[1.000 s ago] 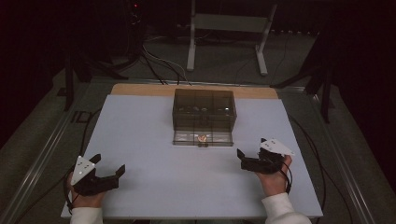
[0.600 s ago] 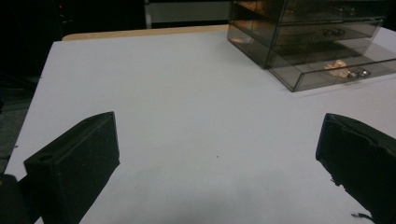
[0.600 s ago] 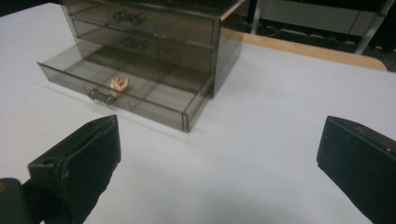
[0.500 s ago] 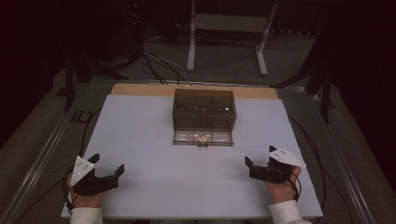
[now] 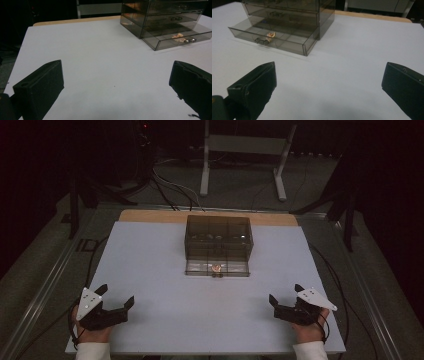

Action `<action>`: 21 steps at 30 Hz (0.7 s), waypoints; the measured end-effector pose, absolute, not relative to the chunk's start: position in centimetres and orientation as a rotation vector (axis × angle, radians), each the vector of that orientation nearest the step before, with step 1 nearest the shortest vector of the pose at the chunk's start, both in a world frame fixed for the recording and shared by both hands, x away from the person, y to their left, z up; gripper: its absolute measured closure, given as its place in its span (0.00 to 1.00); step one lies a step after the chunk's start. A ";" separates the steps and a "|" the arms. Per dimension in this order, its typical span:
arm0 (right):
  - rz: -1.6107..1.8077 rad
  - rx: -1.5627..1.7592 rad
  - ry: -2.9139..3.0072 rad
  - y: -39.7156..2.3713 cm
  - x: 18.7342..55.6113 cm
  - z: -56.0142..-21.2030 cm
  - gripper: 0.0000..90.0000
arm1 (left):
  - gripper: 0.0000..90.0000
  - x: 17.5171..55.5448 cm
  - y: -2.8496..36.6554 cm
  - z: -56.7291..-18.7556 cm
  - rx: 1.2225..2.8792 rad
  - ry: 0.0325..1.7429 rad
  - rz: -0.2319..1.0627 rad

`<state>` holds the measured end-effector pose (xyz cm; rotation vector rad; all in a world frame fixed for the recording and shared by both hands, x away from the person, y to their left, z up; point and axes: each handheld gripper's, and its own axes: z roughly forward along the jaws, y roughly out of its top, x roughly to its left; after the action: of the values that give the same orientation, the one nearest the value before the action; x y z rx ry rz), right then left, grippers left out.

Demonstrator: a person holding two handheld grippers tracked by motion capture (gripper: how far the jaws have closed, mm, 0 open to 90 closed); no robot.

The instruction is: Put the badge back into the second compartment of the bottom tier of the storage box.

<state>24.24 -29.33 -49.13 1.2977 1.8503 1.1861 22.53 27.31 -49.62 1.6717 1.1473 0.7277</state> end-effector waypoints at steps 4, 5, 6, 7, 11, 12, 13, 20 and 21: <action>1.200 1.308 1.822 -30.0 24.0 -49.4 0.00 | 0.00 22.5 27.3 -49.6 1.670 1.137 0.726; 1.200 1.308 1.822 -30.0 24.0 -49.4 0.00 | 0.00 22.5 27.3 -49.6 1.670 1.137 0.726; 1.199 1.310 1.813 -30.1 24.0 -49.4 0.00 | 0.00 22.5 27.3 -49.6 1.669 1.138 0.726; 1.201 1.311 1.810 -30.2 24.0 -49.4 0.00 | 0.00 22.5 27.3 -49.6 1.669 1.138 0.724; 1.196 1.315 1.805 -30.3 23.9 -49.5 0.00 | 0.00 22.5 27.3 -49.6 1.669 1.142 0.721; 1.197 1.315 1.804 -30.4 23.8 -49.5 0.00 | 0.00 22.6 27.3 -49.6 1.669 1.142 0.720; 1.194 1.317 1.805 -30.5 23.8 -49.6 0.00 | 0.00 22.6 27.3 -49.7 1.667 1.143 0.718; 1.145 1.339 1.829 -30.4 24.2 -50.3 0.00 | 0.00 23.2 27.0 -50.1 1.690 1.194 0.706; 1.140 1.342 1.832 -30.5 24.3 -50.4 0.00 | 0.00 23.2 27.0 -50.1 1.689 1.200 0.704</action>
<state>24.31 -30.46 -50.39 1.3416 1.8319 1.1400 23.23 27.01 -50.13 1.6893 1.1999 0.7036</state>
